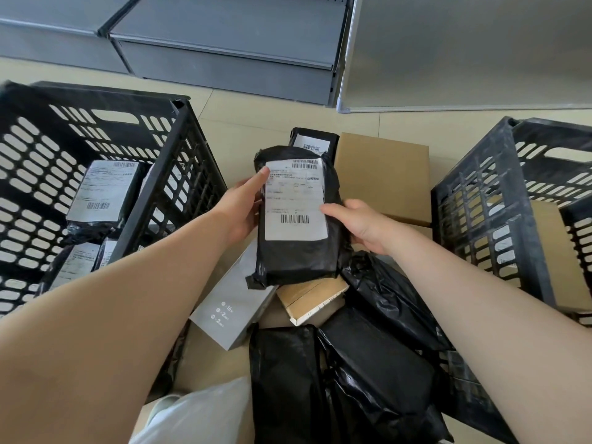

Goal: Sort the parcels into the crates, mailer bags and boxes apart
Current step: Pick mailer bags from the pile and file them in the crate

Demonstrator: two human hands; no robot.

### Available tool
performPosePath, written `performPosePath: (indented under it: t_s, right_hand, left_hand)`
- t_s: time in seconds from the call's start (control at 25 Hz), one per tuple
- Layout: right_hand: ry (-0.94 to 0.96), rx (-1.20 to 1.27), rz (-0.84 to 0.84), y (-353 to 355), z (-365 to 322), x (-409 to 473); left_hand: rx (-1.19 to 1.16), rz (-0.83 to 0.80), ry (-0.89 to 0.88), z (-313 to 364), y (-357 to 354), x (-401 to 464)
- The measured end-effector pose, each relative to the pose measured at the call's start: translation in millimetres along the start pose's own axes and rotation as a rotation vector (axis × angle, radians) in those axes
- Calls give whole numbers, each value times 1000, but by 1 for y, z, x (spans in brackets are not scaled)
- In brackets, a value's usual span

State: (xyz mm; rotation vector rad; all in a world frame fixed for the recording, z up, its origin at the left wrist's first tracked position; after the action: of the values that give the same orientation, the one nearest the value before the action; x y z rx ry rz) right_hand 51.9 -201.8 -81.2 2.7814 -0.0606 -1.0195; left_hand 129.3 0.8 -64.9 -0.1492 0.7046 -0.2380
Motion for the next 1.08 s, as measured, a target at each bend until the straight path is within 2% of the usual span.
performPosePath:
  t_s: [0.2,0.36,0.52,0.68,0.8,0.92,1.08]
  right_hand:
    - [80,67,118,-17,-20,-2]
    - [69,40,107,-45,-27,2]
    - [43,131,88,-72,-48,-2]
    - [100,211,125,-93,-76,-13]
    - [135,264,137,-106,-90,-17]
    - [140,337,95,-129,-103,-21]
    - [161,388,105,-155,-114,-23]
  left_hand:
    - [174,-32,84,-1,5,-18]
    - [265,35,-26,2,32,-31]
    - [384,67,-176,26,63,-42]
    - [270,101,-235,49,86,-53]
    - [193,94,-216,57,86,-64]
    - [197,104,-211,73,94,-79]
    - [237,214,-272,103,141,-94]
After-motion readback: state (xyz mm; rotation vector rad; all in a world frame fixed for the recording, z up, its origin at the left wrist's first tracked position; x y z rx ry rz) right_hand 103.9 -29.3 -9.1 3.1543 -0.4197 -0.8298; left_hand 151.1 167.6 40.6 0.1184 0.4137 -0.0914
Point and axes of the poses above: each hand's wrist, its own x-axis towards the middle knuckle, its own y-axis out of the back of the hand, z = x × y, the point moved 3 cm from there along x, towards the middle knuckle, and after that the axes turned 2 degrees about -x, right-handed, at the moved point
